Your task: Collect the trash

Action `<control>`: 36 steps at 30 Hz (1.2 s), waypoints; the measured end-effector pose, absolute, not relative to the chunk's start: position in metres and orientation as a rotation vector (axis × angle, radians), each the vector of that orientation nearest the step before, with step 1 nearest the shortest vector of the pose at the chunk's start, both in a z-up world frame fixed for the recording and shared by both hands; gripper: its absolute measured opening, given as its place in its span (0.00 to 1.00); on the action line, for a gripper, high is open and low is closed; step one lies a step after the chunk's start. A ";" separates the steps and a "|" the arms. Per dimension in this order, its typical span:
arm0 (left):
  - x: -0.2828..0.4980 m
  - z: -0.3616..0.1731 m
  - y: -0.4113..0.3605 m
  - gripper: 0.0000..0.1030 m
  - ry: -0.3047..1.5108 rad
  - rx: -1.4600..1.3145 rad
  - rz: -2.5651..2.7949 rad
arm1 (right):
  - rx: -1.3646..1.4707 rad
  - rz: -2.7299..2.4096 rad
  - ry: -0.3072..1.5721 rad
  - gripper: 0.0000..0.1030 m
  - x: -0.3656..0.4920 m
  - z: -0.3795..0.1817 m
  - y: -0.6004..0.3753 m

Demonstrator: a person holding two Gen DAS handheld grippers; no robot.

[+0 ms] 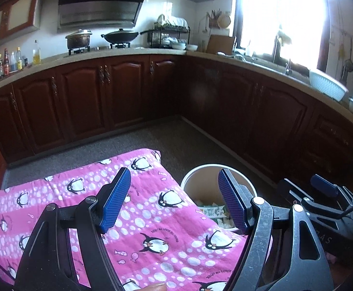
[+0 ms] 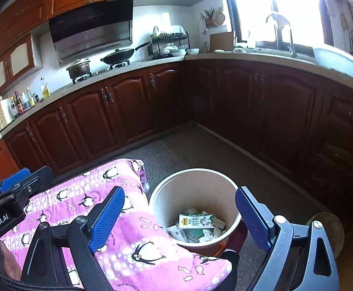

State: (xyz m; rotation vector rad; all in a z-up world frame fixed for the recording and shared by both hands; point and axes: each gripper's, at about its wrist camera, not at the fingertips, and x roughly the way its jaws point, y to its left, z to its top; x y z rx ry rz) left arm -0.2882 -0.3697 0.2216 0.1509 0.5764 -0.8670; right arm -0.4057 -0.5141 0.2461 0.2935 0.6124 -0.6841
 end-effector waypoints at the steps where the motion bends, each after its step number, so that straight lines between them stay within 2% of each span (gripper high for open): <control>1: -0.289 0.223 -0.367 0.72 0.570 0.144 -0.869 | 0.288 -0.685 0.608 0.88 -0.405 0.249 -0.512; 13: -0.290 0.230 -0.350 0.72 0.521 0.129 -0.845 | 0.223 -0.685 0.527 0.92 -0.405 0.269 -0.491; 36: -0.288 0.233 -0.347 0.72 0.499 0.136 -0.845 | 0.212 -0.684 0.507 0.93 -0.405 0.272 -0.489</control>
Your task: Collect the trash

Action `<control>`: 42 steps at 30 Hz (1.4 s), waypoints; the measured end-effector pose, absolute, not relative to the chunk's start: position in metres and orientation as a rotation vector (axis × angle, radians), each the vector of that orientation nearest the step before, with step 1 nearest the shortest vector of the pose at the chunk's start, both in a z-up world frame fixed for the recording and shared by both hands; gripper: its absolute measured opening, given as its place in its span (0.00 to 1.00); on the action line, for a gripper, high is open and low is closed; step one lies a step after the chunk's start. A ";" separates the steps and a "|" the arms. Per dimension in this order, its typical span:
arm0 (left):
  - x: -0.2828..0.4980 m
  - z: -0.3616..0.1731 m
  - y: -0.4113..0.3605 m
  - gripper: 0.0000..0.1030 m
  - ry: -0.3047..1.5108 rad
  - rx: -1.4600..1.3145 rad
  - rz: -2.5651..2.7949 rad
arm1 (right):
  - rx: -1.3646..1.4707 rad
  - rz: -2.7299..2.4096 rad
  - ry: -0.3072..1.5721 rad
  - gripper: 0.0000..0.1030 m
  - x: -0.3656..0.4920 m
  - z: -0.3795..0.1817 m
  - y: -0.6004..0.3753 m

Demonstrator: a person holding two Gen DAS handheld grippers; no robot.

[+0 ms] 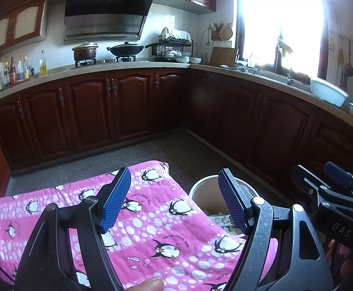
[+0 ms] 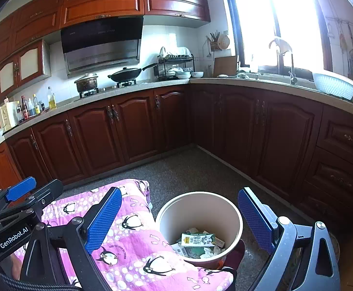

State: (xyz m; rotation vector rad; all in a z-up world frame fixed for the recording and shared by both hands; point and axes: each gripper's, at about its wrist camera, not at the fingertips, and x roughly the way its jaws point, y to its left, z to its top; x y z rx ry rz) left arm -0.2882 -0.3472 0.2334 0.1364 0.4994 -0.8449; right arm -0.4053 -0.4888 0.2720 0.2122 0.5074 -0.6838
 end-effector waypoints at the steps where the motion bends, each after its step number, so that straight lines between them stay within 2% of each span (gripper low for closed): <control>1: -0.288 0.233 -0.347 0.72 0.499 0.136 -0.844 | 0.213 -0.684 0.508 0.93 -0.405 0.272 -0.489; 42: -0.286 0.226 -0.347 0.72 0.515 0.155 -0.855 | 0.218 -0.671 0.544 0.93 -0.403 0.266 -0.497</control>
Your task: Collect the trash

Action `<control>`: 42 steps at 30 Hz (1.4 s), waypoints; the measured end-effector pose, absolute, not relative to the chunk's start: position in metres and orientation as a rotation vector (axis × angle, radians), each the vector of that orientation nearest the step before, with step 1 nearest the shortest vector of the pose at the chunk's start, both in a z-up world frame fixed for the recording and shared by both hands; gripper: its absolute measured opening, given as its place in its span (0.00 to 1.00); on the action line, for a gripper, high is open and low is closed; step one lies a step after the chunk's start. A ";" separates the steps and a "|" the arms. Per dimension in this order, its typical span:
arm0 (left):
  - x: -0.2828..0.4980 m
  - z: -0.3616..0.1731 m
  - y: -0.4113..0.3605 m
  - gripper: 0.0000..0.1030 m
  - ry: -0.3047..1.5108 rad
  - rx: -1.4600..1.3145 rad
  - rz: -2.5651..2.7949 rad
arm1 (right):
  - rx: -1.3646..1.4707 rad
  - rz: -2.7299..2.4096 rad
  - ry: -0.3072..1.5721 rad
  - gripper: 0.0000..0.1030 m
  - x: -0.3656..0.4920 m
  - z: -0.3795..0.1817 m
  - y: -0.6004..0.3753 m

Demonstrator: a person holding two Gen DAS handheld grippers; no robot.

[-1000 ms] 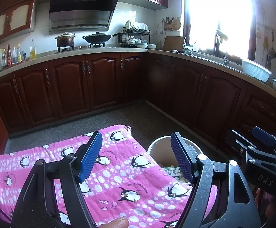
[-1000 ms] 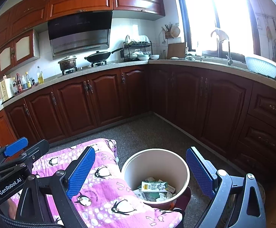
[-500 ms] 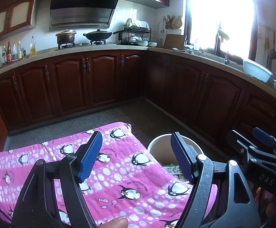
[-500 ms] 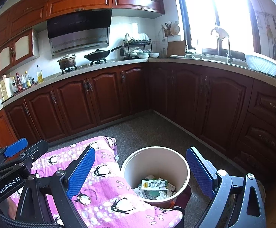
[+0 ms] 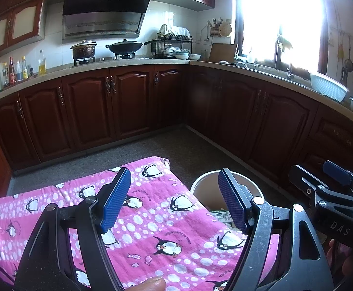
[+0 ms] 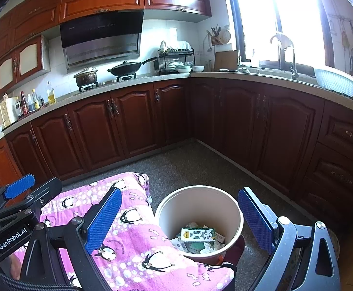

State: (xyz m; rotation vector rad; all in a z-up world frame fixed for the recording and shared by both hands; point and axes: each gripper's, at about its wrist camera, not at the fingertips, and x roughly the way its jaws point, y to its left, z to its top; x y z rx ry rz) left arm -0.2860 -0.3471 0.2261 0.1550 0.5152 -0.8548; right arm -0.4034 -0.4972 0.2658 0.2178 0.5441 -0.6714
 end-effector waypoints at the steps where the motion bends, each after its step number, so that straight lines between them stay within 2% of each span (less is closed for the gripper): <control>1: -0.286 0.226 -0.347 0.72 0.515 0.156 -0.854 | 0.219 -0.672 0.544 0.93 -0.403 0.266 -0.497; 42: -0.281 0.218 -0.341 0.72 0.525 0.183 -0.879 | 0.228 -0.671 0.565 0.93 -0.402 0.262 -0.499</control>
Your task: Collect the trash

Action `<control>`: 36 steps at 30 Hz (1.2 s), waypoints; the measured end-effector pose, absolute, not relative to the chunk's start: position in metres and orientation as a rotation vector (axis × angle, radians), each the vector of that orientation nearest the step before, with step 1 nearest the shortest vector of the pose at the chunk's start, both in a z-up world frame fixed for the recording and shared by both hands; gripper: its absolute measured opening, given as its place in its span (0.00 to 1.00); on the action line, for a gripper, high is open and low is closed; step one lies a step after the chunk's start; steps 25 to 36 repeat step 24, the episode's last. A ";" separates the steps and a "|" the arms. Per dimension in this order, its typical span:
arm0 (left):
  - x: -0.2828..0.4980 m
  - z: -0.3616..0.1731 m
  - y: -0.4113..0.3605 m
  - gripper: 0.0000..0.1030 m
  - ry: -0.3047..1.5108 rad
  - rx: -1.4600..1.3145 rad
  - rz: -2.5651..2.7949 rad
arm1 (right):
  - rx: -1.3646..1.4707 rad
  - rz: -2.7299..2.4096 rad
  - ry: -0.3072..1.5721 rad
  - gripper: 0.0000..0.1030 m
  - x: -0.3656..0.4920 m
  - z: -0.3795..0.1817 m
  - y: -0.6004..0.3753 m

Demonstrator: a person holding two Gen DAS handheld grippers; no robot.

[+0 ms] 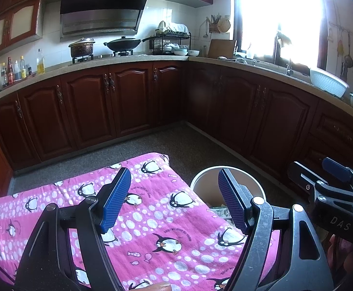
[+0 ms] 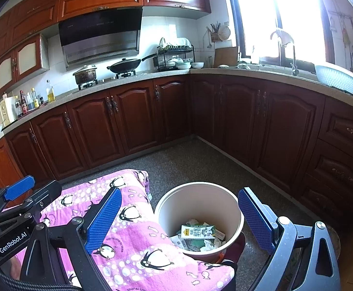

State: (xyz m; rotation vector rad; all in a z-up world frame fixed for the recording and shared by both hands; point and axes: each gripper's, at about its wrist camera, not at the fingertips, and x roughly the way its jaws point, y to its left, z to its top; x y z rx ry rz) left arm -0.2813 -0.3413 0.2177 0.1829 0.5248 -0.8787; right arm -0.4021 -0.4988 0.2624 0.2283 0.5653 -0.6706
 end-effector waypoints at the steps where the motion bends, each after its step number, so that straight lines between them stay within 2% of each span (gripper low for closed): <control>1: -0.281 0.218 -0.341 0.72 0.524 0.184 -0.880 | 0.229 -0.671 0.566 0.93 -0.402 0.262 -0.499; 36: -0.277 0.207 -0.344 0.72 0.552 0.202 -0.919 | 0.230 -0.680 0.581 0.93 -0.402 0.259 -0.498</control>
